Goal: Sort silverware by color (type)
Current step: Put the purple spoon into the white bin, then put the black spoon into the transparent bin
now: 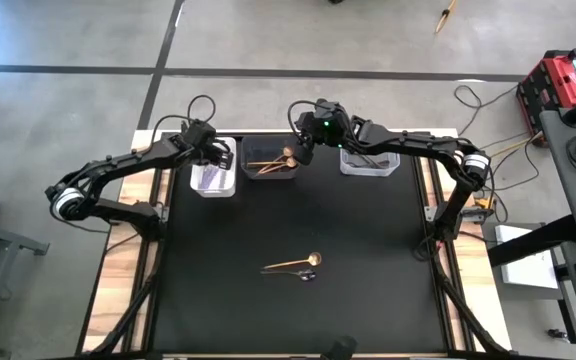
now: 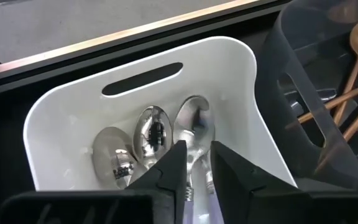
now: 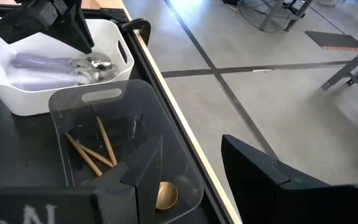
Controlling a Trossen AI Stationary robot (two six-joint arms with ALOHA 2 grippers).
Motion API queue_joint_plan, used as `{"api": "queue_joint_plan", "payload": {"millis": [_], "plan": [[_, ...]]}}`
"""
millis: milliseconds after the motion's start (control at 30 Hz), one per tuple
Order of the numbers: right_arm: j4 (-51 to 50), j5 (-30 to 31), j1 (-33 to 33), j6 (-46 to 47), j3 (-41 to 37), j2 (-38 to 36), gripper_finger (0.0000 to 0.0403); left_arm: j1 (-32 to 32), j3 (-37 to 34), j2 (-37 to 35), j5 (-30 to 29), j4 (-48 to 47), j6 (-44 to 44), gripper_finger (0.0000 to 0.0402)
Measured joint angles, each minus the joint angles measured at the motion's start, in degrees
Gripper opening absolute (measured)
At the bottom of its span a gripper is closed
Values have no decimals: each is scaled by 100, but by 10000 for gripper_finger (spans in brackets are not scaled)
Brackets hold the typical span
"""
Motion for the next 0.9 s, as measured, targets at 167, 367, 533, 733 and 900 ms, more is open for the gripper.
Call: {"api": "queue_joint_plan", "payload": {"millis": [167,367,533,733,900], "plan": [[-63,0,0,2,0,2,157,0,0,0,-4,1,16,72],[-263,0,0,139,0,2,157,-29,-1,-117,17,46,148,75],[-490,-58,8,350,0,2,157,-155,-2,-432,72,45,400,75],[-777,-856,16,796,0,2,157,-557,-2,-992,254,45,735,75],[-1047,-1340,151,1182,0,2,157,-1214,-2,-1417,254,117,761,75]]}}
